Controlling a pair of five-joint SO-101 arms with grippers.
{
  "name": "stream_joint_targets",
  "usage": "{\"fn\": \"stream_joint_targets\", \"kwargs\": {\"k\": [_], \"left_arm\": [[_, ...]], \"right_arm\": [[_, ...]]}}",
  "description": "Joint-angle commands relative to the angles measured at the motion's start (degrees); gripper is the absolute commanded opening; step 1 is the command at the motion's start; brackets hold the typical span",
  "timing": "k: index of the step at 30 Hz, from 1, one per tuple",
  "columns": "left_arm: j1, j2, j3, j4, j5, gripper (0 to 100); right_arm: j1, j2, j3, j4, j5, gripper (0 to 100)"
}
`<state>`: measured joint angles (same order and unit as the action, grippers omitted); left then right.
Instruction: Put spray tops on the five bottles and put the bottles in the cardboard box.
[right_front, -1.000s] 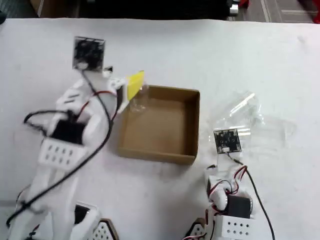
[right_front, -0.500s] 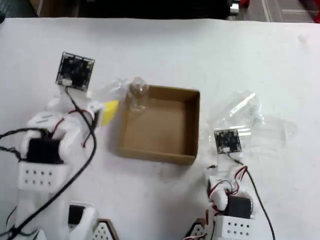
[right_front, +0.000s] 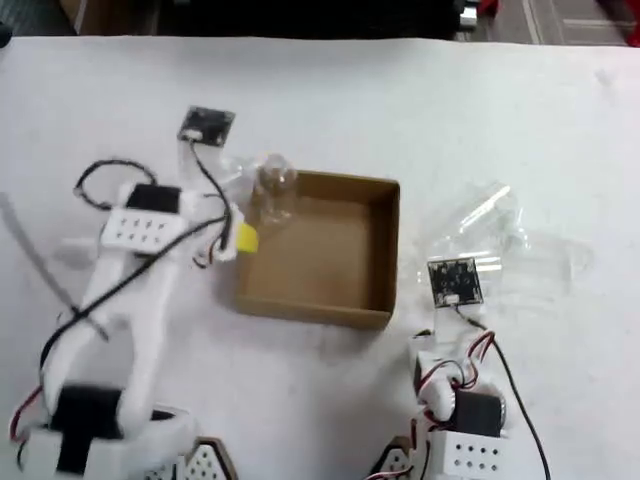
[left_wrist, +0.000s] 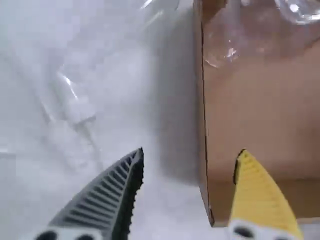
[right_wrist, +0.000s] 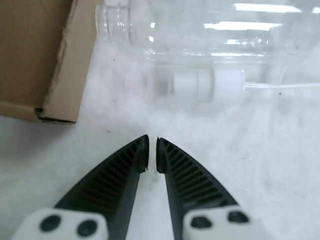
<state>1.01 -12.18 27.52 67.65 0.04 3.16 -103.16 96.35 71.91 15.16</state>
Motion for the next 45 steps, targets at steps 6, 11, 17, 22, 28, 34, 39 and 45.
{"fn": "stream_joint_targets", "kwargs": {"k": [6,11,17,22,28,34,39,45], "left_arm": [[0.6,10.8,-5.3,-1.0,5.1,21],[1.4,10.8,-2.3,-3.2,5.5,11],[4.5,10.7,1.2,-5.0,5.5,2],[6.5,10.5,1.4,-3.2,5.6,2],[6.4,10.7,0.0,-0.4,10.4,2],[6.4,10.8,0.6,0.0,14.1,2],[7.5,10.8,0.7,4.7,17.9,2],[9.6,10.6,1.1,7.1,18.1,2]], "right_arm": [[0.7,0.0,0.5,0.3,0.6,1.6],[0.7,0.0,0.5,0.3,0.6,1.6],[0.7,0.0,0.5,0.3,0.6,1.6],[0.7,0.0,0.5,0.3,0.6,1.6],[0.7,0.0,0.5,0.3,0.6,1.6],[0.7,0.0,0.5,0.3,0.6,1.6],[0.7,0.0,0.5,0.3,0.6,1.6],[0.7,0.0,0.5,0.3,0.6,1.6]]}}
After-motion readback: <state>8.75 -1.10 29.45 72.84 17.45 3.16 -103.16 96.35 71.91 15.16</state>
